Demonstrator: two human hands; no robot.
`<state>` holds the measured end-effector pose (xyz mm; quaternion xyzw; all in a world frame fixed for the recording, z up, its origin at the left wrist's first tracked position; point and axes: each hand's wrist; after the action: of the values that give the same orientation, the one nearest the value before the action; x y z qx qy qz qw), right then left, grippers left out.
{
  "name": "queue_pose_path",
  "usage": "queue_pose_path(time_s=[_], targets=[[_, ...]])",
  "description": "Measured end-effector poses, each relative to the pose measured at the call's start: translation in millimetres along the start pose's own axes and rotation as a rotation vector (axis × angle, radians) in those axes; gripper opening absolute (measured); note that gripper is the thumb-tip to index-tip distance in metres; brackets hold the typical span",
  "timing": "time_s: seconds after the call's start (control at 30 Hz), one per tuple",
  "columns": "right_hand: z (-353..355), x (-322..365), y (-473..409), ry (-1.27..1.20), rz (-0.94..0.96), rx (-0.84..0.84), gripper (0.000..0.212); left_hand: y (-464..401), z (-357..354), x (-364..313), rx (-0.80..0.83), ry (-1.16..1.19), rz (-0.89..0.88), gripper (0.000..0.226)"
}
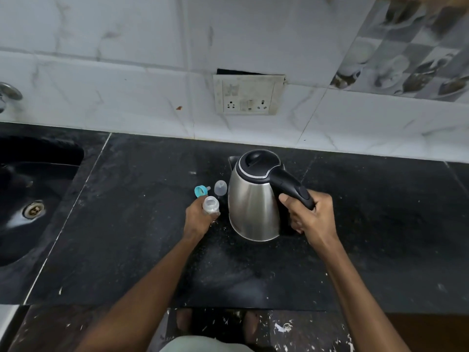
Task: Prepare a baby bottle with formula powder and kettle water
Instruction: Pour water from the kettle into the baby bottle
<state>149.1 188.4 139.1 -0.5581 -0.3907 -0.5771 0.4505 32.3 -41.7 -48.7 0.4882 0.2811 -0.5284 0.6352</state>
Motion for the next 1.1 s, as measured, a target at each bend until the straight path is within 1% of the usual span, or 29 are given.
queue_pose_path(time_s=[0.1,0.17,0.2,0.27,0.33,0.53,0.67,0.83,1.1], targets=[[0,-3,3,0.025,-0.028,0.022,0.044,4,0,1,-0.017,0.016,-0.023,0.034],[1,-3,4,0.050,-0.040,0.042,0.043,7,1,-3,-0.026,0.043,-0.032,0.041],[3,-2,3,0.058,-0.040,0.053,0.046,9,0,-8,-0.030,0.063,-0.042,0.046],[9,1,0,0.077,-0.033,0.076,0.061,13,0,-18,-0.046,0.112,-0.071,0.056],[14,8,-5,0.119,-0.022,0.111,0.065,20,2,-28,-0.075,0.158,-0.083,0.062],[23,34,-24,0.311,0.078,0.227,0.054,27,15,-40,-0.085,0.136,-0.174,0.054],[22,45,-34,0.367,0.094,0.250,0.056,27,25,-44,-0.087,0.094,-0.180,0.052],[20,54,-43,0.449,0.140,0.268,0.058,28,31,-47,-0.048,0.099,-0.170,0.051],[9,69,-52,0.519,0.122,0.350,0.057,33,33,-47,-0.029,0.098,-0.145,0.052]])
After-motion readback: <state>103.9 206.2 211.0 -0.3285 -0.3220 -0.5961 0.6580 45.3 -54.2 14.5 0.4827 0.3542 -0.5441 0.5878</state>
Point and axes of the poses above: each hand's wrist, its own y-axis away from the middle knuckle, its own z-axis out of the back of the hand, x = y × z, and after that the axes turned 5 degrees about z, right-handed
